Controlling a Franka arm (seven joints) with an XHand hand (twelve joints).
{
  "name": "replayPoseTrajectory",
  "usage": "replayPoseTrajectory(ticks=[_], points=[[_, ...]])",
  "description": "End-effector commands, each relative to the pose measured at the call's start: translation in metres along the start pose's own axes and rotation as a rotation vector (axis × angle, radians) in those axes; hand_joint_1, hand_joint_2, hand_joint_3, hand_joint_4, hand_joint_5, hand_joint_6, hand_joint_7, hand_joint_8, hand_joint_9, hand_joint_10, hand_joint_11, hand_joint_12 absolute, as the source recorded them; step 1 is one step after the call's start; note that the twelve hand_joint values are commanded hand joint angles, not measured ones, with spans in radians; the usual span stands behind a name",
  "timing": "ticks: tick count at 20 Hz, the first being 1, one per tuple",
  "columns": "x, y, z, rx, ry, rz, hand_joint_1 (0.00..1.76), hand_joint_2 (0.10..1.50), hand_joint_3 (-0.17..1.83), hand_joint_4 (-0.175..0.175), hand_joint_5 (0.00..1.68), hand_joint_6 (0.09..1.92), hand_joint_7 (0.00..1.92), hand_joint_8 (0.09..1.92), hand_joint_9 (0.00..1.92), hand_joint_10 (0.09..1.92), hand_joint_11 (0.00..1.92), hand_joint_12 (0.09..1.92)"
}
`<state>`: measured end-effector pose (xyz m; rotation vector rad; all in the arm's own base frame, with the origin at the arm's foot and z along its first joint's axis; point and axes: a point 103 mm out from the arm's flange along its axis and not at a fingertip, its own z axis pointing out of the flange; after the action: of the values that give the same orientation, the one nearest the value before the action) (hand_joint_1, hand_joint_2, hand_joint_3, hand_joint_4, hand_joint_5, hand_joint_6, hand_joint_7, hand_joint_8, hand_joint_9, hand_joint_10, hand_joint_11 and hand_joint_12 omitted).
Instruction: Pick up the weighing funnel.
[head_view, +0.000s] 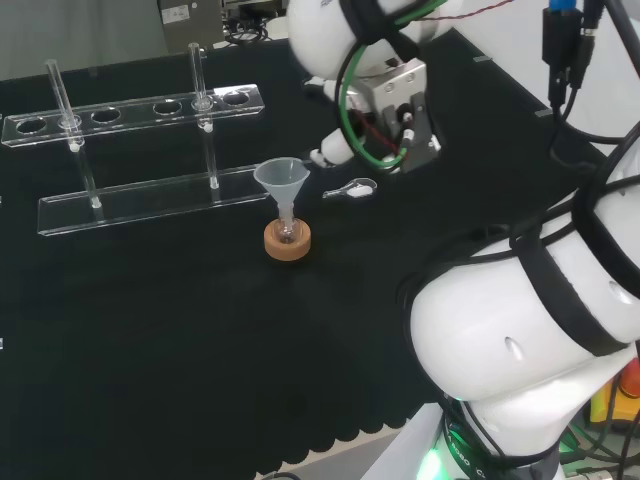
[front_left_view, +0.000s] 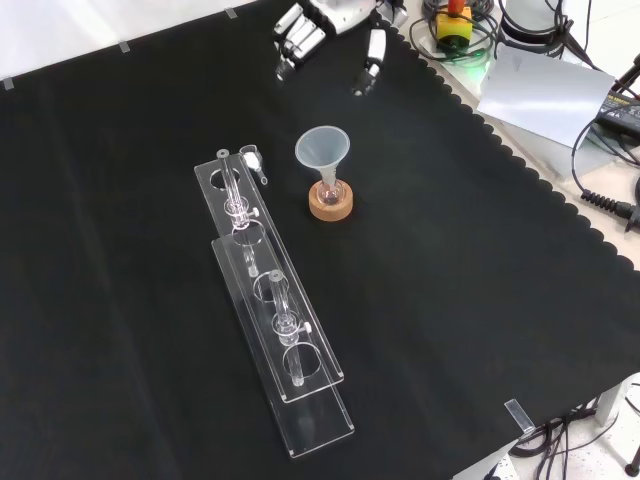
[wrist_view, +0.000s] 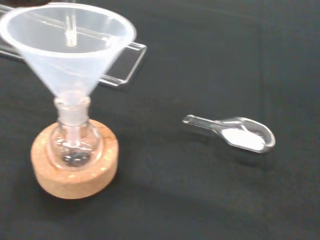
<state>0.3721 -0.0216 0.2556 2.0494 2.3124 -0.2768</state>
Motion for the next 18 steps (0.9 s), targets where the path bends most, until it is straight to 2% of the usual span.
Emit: replayPoseTrajectory(ticks=[1, 9, 18], points=[[-0.039, -0.011, 0.004, 0.002, 0.056, 0.064, 0.66, 0.69, 0.44, -0.068, 0.33, 0.09, 0.36, 0.74, 0.59, 0.66, 0.31, 1.35], [-0.071, 0.006, 0.019, 0.027, 0.055, 0.104, 0.74, 0.7, 0.49, -0.057, 0.45, 0.09, 0.49, 0.7, 0.66, 0.61, 0.36, 1.33], [-0.084, 0.052, 0.062, 0.093, 0.053, 0.083, 0.77, 0.69, 0.53, -0.052, 0.51, 0.09, 0.53, 0.7, 0.7, 0.58, 0.39, 1.32]])
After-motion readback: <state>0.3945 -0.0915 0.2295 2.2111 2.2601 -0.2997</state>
